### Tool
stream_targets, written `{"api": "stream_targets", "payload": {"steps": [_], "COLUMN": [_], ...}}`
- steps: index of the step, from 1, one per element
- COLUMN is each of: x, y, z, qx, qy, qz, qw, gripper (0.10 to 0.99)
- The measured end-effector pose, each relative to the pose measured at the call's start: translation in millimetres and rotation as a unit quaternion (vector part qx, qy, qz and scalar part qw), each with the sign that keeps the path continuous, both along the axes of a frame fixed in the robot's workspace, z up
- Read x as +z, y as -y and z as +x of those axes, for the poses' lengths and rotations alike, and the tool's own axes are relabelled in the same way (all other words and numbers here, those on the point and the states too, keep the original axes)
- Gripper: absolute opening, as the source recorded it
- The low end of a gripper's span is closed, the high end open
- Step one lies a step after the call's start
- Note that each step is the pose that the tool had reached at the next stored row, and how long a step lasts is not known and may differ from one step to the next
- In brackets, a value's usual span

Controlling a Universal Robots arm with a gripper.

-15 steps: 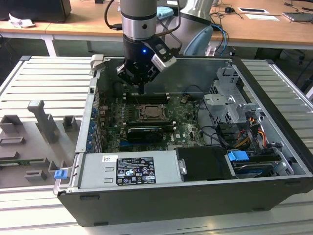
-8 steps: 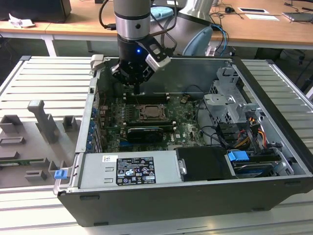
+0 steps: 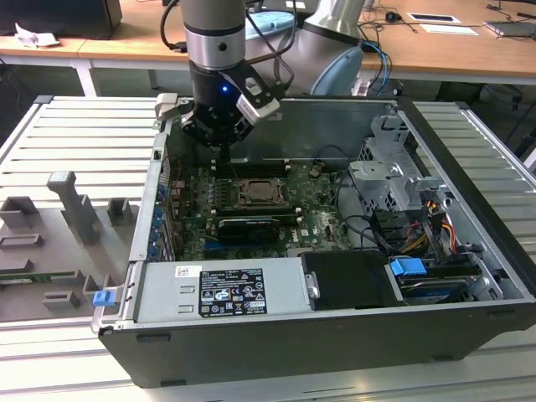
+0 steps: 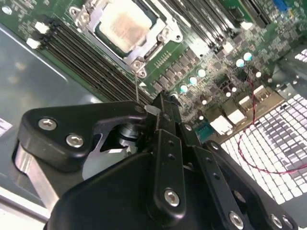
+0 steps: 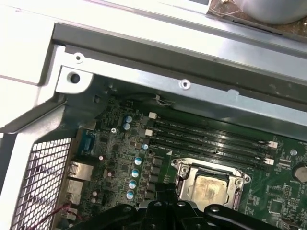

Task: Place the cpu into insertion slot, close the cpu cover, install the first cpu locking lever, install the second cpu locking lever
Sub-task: 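Install the first cpu locking lever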

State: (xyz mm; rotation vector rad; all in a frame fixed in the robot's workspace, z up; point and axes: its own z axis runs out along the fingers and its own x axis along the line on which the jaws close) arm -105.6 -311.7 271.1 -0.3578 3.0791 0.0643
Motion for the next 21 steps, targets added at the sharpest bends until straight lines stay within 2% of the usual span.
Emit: {"api": "stream_targets", "payload": {"steps": [8,16,21], "x": [-5.4,-6.6,-6.7], "y": [-11.1,-11.4,-11.4], "z": [-2.8,-0.9,8.1], "qx": [-0.003,-0.009,-0.011], "qy": [-0.0001,0.0,0.0], "qz": [0.0001,0.0004,0.0003], "qw": [1.0,1.0,0.9999], "gripper": [0.106,0.106,0.106]}}
